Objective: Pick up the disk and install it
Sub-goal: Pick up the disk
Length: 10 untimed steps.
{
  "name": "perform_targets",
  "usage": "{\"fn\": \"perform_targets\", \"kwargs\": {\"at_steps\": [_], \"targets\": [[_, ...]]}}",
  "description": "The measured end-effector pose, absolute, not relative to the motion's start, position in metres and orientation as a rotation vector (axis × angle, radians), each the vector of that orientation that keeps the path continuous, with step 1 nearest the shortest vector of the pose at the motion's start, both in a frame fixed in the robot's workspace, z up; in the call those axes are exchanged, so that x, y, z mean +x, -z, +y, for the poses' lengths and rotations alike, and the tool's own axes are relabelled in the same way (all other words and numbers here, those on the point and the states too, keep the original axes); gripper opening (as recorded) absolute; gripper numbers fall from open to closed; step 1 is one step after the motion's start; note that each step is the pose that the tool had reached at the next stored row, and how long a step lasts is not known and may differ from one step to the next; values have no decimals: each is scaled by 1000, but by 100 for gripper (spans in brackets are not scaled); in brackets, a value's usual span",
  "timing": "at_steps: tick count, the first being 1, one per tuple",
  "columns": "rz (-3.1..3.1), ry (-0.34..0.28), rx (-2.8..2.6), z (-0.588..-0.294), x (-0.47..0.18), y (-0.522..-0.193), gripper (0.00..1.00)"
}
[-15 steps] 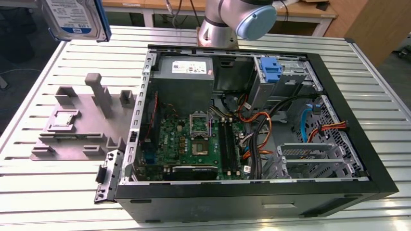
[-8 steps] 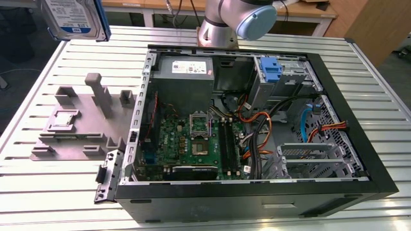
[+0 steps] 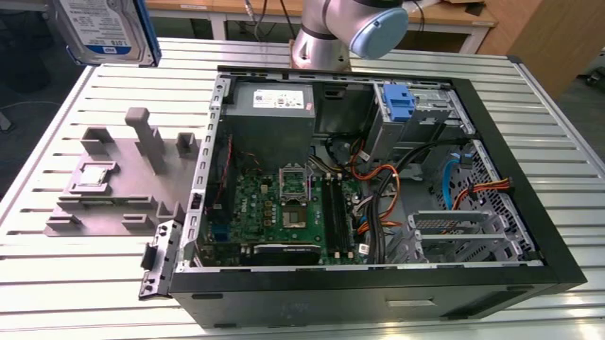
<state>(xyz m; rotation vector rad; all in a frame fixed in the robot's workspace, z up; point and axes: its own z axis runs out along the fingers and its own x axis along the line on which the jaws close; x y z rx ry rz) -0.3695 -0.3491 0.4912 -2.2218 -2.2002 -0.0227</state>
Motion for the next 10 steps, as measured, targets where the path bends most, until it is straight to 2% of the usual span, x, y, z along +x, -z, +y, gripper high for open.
{"fn": "perform_targets", "kwargs": {"at_steps": [10], "targets": [[-2200, 22, -2222, -354, -349, -491, 37]]}}
